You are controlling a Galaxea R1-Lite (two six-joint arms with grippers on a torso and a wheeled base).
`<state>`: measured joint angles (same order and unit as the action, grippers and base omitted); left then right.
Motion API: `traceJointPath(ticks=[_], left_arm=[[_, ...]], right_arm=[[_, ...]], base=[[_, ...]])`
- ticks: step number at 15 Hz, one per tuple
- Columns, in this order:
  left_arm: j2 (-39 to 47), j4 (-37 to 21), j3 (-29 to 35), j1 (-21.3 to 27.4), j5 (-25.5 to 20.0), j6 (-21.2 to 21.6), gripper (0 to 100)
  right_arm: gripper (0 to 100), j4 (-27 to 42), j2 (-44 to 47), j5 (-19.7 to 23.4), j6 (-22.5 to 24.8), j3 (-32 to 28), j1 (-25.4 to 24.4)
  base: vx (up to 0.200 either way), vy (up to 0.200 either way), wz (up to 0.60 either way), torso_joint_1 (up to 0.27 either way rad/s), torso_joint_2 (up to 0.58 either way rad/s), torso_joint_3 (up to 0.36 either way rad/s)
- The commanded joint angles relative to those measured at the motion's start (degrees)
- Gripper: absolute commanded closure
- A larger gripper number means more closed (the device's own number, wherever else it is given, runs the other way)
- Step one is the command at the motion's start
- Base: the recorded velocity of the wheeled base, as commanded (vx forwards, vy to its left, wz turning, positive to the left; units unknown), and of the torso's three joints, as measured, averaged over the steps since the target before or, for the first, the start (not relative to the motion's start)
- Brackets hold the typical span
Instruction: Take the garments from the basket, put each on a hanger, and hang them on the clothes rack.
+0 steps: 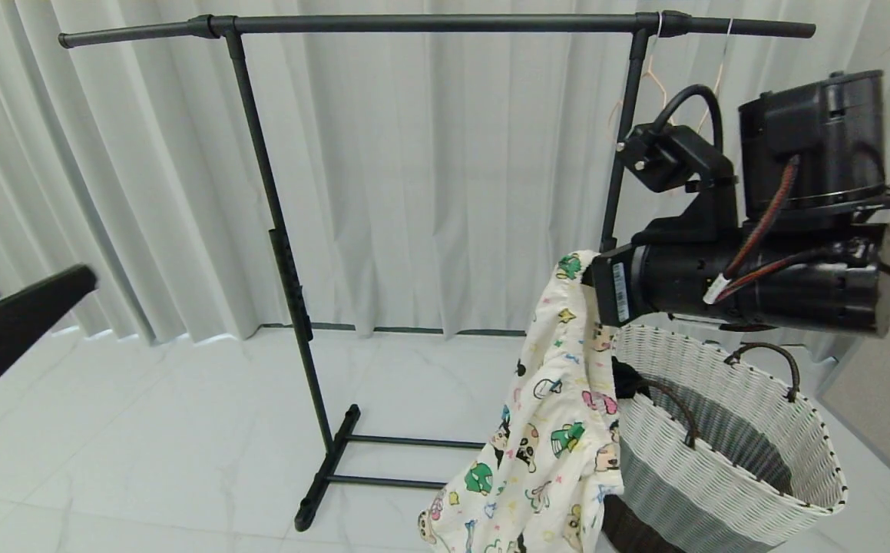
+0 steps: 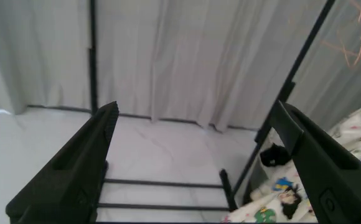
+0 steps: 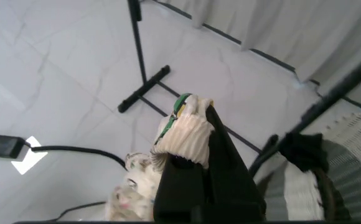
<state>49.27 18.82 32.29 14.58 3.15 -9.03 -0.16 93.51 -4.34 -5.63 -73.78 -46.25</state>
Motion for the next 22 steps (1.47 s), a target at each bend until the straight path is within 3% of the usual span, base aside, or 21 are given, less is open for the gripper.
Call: traceJointPath(ticks=[1,5,9,12,16,20,22], left_arm=[[22.8,2.1,7.96,12.93,5.82,-0.81,0],[33.78,2.36,8.49,28.31,13.11,-2.3,0],[41.6,2.36,12.27,37.45,16.01,-11.62,0],[46.0,2.36,16.84,37.54,18.39,-17.51,0],[47.84,2.45,17.19,35.87,18.39,-22.87,0],[54.09,6.23,17.19,30.51,18.48,-23.49,0],[56.02,6.31,16.84,30.16,18.39,-23.49,0]], right_arm=[[100,-0.19,5.54,-0.05,-0.17,-3.39,-2.53],[100,-0.11,9.93,-0.85,-0.17,-8.31,-3.41],[100,0.25,12.13,-0.85,-0.17,-11.39,-3.32],[100,0.25,12.31,-0.85,-0.26,-11.65,-3.32],[100,0.6,12.13,-0.85,-0.26,-13.32,-3.49],[100,2.18,10.81,-0.85,-0.26,-13.5,-3.85],[100,3.23,9.76,-0.85,-0.26,-13.5,-3.76]], base=[[0.0,0.0,0.0,0.0,0.0,0.0],[0.0,0.0,0.0,0.0,0.0,0.0],[0.0,0.0,0.0,0.0,0.0,0.0],[0.0,0.0,0.0,0.0,0.0,0.0],[0.0,0.0,0.0,0.0,0.0,0.0],[0.0,0.0,0.0,0.0,0.0,0.0],[0.0,0.0,0.0,0.0,0.0,0.0]])
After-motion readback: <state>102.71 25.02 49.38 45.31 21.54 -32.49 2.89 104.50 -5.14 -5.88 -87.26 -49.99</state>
